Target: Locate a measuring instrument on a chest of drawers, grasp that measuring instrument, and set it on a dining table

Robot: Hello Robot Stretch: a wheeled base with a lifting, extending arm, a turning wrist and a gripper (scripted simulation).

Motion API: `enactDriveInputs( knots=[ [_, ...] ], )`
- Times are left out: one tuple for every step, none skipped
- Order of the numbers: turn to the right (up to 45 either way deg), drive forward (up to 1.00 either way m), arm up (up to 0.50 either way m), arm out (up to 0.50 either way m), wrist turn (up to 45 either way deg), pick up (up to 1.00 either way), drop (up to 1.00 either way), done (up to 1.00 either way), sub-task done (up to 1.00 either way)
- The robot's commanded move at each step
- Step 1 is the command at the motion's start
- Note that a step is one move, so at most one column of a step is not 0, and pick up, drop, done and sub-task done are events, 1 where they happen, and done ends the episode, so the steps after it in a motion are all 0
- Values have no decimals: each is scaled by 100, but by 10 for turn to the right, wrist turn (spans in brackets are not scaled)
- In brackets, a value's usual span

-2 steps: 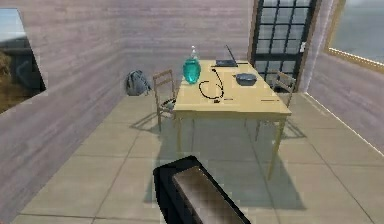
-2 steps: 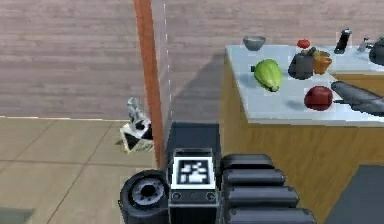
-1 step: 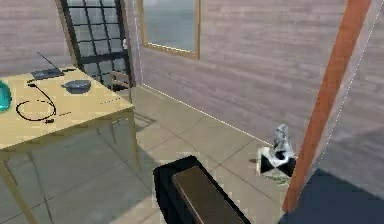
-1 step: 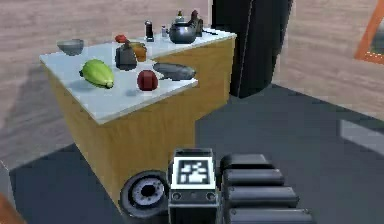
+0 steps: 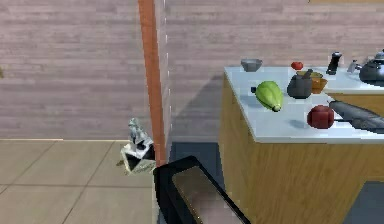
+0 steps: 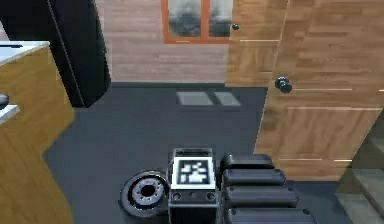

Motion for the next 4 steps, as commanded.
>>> enactDriveInputs(
  knots=[
    [180, 0, 0, 0, 0, 0, 0, 0, 0],
    [0, 5, 0, 0, 0, 0, 0, 0, 0],
    [-450, 0, 0, 0, 0, 0, 0, 0, 0],
    [-450, 0, 0, 0, 0, 0, 0, 0, 0]
  ],
)
